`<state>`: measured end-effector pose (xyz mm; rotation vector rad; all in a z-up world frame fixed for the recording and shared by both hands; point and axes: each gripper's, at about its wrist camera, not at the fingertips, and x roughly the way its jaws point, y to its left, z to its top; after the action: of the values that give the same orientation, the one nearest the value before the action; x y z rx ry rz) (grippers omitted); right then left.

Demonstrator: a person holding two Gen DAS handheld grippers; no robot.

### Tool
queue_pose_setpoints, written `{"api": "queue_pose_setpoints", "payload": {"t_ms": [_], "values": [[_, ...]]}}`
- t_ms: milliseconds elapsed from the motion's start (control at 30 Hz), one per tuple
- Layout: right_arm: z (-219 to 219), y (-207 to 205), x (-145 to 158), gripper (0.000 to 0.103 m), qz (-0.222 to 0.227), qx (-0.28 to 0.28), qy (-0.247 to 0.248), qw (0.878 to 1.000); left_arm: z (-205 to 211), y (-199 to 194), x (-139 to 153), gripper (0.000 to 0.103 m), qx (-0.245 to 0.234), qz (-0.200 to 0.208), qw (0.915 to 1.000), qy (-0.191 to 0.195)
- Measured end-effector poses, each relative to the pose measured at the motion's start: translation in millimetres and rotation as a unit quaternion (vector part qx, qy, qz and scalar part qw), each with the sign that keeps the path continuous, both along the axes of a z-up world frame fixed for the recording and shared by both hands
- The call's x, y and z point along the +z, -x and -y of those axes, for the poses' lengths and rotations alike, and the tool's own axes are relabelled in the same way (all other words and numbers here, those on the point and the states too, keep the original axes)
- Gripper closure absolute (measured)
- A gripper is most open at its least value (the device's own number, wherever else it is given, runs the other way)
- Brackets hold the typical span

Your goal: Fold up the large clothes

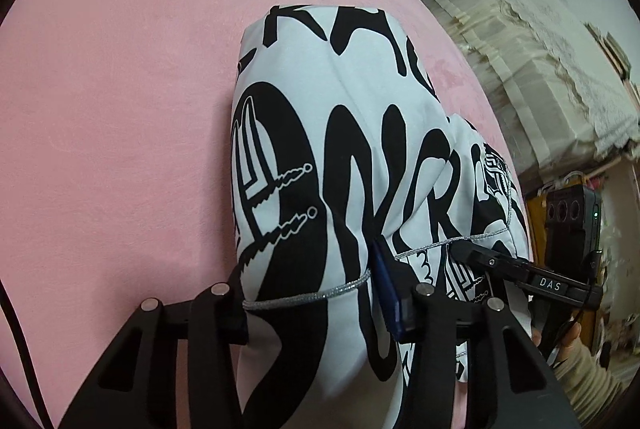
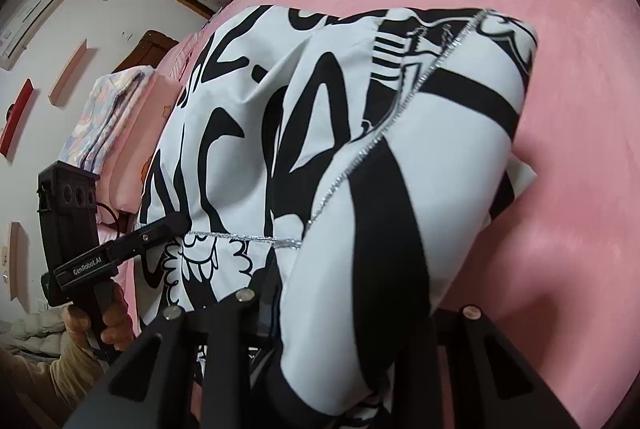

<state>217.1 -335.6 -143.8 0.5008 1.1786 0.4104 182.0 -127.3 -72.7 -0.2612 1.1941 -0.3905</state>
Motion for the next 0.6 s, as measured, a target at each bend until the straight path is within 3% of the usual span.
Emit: {"api": "queue_pose_setpoints", "payload": {"t_ms": [167,300,600], "values": [[-30,27,13,0.074,-0.015,0.004,-0.011,1.000,-22,20,25,0.057,-0.001,-0.023,0.9996,-0.016],[-64,40,24,0.074,-0.028,0.013,-0.021,0.999,-8,39,49,0.057,0.003,-0.033,0.9991,-0.026],[-154,34,56,0.074,-0.027,0.050,-0.026,0.998,-20,61,81,0.057,0.025,-0.037,0.9986,-0.030]]}}
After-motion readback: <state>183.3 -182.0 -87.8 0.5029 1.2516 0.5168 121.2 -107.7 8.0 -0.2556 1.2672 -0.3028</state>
